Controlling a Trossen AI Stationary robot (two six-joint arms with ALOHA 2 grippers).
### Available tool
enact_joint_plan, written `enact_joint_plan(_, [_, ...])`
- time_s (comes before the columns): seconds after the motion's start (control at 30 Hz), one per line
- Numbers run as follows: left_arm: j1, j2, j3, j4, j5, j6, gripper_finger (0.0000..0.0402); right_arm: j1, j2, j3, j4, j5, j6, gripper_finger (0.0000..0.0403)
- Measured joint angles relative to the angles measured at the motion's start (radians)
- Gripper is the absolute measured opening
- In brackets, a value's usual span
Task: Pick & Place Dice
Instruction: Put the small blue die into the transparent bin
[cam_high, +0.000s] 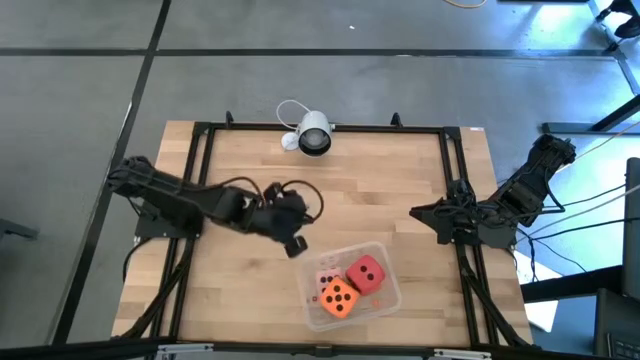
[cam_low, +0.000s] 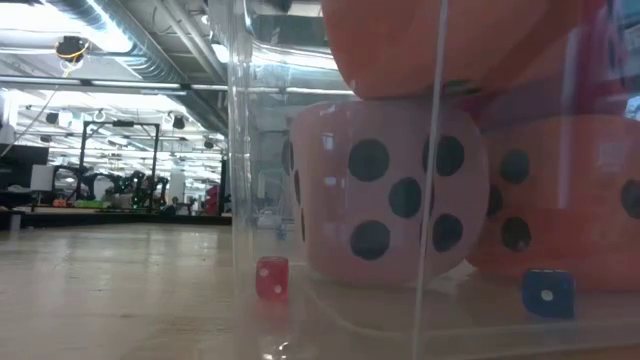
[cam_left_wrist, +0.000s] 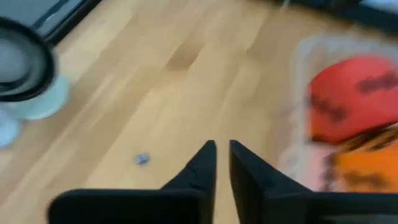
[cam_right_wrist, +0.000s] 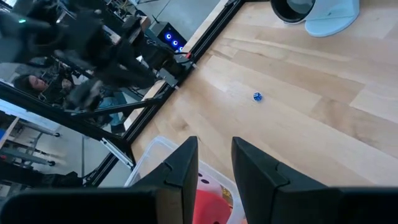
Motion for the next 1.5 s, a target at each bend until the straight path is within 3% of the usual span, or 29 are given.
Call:
enact_joint_plan(0.27, [0.213,0.003,-0.011,-0.209,0.100,0.114,0.0159,0.000,0.000,0.000,0.000,0.002,0.000,0.0097])
enact_joint_plan(0.43, [0.326,0.012,-0.101,-0.108,0.136,0.158,0.0239,0.000,0.001,0.000,0.000,0.002,0.000,0.0097])
enact_joint_plan(0.53, [0.383,0.014,-0.189,0.021,0.254,0.167,0.0263,0.000,0.001,0.000,0.000,0.002,0.001,0.0097])
enact_joint_plan(0.83, [0.479,0.015,-0.438,0.298,0.415,0.230,0.0261,0.000,0.008,0.000,0.000,0.003,0.005,0.0097])
enact_joint_plan(0.97, [0.503,0.018,-0.497,0.371,0.428,0.264,0.0254,0.000,0.012,0.000,0.000,0.014,0.019,0.0097])
enact_joint_plan(1.17, [0.512,0.097,-0.484,0.471,0.483,0.284,0.0253,0.000,0.018,0.000,0.000,0.037,0.035,0.0097])
enact_joint_plan(1.5, [0.496,0.242,-0.400,0.435,0.501,0.340,0.0253,0.000,0.018,0.000,0.004,0.025,0.056,0.0097])
